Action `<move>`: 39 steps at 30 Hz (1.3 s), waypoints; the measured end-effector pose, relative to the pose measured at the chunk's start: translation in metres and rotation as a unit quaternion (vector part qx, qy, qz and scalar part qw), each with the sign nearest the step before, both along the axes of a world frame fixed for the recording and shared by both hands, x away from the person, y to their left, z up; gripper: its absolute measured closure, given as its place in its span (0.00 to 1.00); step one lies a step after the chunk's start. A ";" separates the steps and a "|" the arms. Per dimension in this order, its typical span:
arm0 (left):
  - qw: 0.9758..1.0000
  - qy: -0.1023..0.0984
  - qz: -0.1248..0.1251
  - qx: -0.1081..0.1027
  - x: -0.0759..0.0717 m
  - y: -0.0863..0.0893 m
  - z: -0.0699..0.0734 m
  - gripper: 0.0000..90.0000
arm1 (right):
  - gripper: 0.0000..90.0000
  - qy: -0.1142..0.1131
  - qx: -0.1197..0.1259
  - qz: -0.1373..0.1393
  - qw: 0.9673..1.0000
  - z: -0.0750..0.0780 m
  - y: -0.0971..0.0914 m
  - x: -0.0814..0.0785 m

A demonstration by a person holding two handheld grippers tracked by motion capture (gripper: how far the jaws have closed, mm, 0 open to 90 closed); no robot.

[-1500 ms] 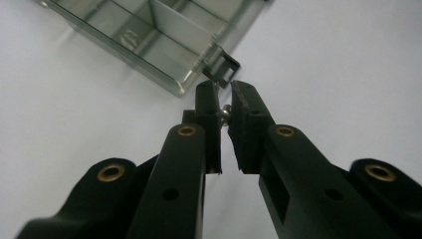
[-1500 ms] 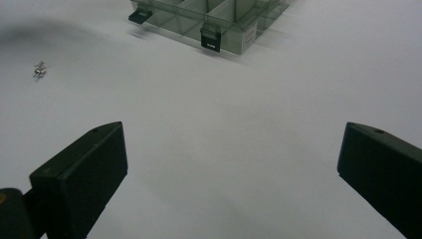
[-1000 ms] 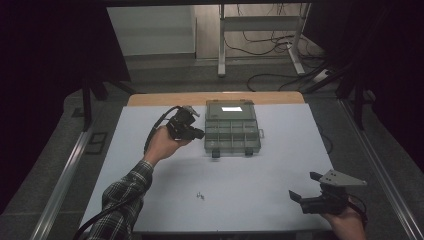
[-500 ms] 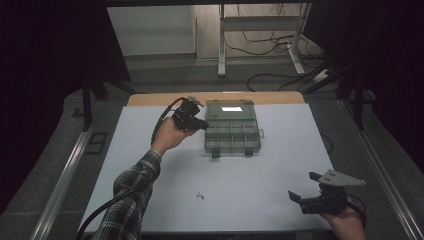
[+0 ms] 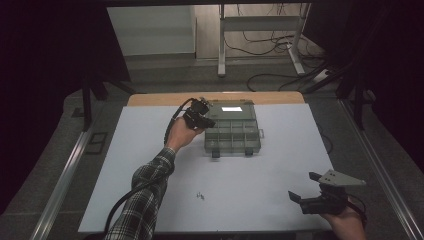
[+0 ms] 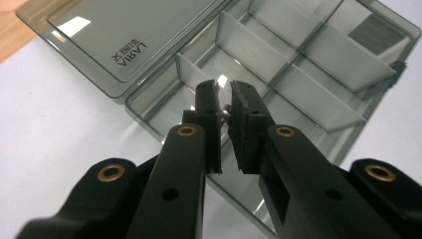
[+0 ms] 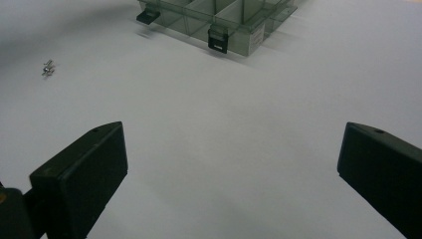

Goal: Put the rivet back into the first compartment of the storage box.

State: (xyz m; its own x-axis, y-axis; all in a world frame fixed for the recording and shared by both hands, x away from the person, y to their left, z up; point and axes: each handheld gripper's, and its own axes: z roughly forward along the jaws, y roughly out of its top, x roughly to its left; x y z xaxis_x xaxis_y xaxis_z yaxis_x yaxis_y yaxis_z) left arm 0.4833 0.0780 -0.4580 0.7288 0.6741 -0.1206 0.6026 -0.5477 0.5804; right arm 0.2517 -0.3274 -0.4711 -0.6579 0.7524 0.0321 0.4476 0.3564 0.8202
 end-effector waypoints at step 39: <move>1.000 -0.014 -0.009 -0.022 -0.030 0.031 -0.001 0.06 | 0.01 0.005 -0.029 -0.006 1.000 -0.002 0.000 0.000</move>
